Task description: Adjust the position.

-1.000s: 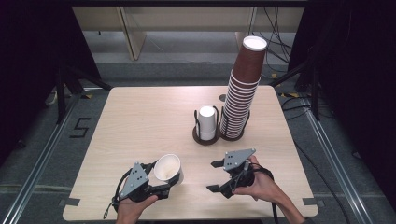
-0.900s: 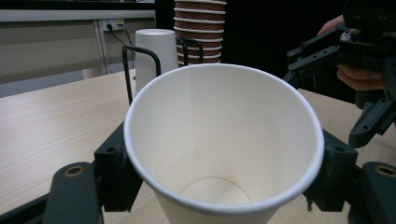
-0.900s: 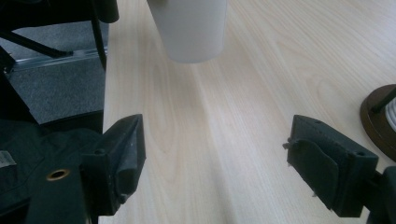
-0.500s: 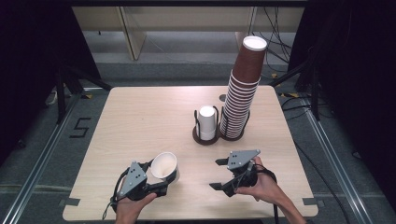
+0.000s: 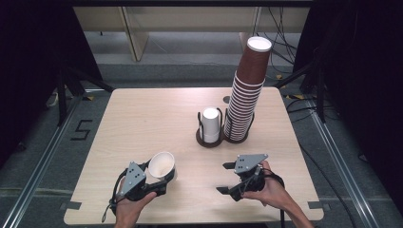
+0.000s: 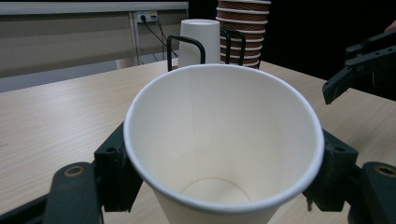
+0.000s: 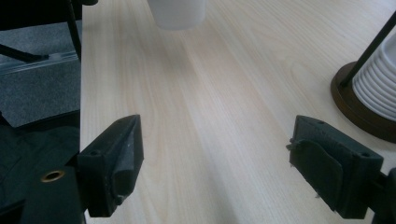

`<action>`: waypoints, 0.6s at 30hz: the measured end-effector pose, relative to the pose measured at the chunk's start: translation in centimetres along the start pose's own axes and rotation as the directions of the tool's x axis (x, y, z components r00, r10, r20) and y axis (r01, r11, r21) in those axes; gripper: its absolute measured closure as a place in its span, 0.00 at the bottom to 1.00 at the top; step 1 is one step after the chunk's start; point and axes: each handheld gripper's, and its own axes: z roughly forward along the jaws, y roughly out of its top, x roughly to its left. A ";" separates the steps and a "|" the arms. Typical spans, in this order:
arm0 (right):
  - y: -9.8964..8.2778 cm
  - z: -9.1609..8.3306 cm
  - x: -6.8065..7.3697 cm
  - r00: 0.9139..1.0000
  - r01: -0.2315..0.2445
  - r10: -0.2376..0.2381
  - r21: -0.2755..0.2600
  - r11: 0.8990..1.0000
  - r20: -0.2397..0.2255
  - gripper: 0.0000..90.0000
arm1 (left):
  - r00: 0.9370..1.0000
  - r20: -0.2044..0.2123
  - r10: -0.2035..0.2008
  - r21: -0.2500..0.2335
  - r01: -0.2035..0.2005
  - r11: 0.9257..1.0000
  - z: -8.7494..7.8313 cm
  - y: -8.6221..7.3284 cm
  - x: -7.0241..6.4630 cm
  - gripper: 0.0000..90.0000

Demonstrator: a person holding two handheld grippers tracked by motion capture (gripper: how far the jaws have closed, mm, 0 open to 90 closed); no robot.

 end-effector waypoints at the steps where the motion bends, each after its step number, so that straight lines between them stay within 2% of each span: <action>1: -0.1 -0.1 0.0 1.000 -0.002 0.002 0.003 1.000 0.002 0.20 | 1.000 -0.009 0.000 0.001 0.000 1.000 0.0 0.0 0.1 0.29; 5: -0.4 -0.2 -0.1 1.000 -0.006 0.006 0.000 1.000 0.006 0.20 | 1.000 -0.023 -0.001 -0.008 0.001 1.000 0.2 -0.1 0.5 0.29; 6: -0.5 -0.3 -0.1 1.000 -0.005 0.005 -0.002 1.000 0.008 0.20 | 0.999 -0.036 -0.004 0.006 0.004 1.000 0.0 -0.1 0.6 0.29; 10: -0.8 -0.6 -0.1 1.000 -0.009 0.009 -0.001 1.000 0.011 0.20 | 0.999 -0.049 -0.002 0.006 0.003 1.000 0.0 -0.1 1.0 0.29; 18: -1.2 -1.0 -0.1 1.000 -0.018 0.018 0.001 1.000 0.025 0.20 | 0.998 -0.059 -0.004 0.006 0.005 1.000 0.0 -0.1 1.1 0.29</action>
